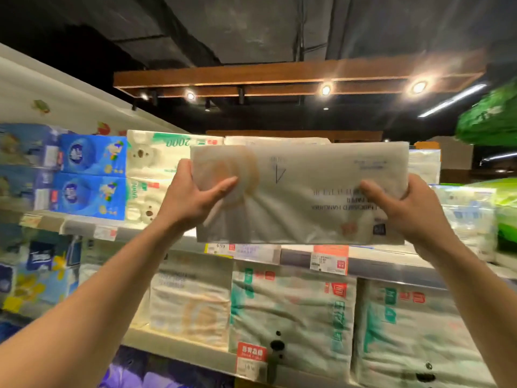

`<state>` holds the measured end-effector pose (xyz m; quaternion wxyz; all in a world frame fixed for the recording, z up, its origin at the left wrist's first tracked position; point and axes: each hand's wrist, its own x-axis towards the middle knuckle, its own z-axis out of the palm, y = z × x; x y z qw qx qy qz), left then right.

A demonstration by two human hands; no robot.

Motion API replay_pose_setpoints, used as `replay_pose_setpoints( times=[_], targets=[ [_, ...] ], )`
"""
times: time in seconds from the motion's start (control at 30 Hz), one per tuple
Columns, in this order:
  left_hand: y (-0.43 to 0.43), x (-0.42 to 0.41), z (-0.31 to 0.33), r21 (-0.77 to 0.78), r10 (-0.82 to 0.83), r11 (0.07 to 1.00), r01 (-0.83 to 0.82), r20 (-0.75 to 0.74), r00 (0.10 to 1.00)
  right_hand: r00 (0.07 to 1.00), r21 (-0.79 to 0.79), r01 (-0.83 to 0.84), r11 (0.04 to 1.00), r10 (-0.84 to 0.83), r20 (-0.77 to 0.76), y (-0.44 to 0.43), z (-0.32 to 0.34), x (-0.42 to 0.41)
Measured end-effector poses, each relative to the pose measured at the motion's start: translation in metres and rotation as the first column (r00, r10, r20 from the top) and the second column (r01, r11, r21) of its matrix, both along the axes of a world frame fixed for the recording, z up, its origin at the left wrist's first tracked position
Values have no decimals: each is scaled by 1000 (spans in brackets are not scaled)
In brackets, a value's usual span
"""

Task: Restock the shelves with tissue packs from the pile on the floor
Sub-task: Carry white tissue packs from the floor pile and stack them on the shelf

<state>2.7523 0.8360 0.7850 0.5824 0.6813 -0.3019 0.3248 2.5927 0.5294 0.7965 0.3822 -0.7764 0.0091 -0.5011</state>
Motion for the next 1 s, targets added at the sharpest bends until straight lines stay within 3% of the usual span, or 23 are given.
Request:
replay_pose_setpoints(
  times=[0.17,0.5,0.77,1.0],
  targets=[
    [-22,90,36,91,-21,996,15,61,998,999,29,16,999,-17,46,-21,19,68],
    [-49,210,28,238,-30,971,30,-2,1000,984,9,135,991,-133,-117,-38,-13,157],
    [-46,252,-11,351,40,936,-7,-88,995,905,-118,208,971,-237,-352,-44,-28,194],
    [-41,259,-21,415,38,910,6,-99,994,826,-134,326,936,-351,-441,-29,-33,194]
  ],
)
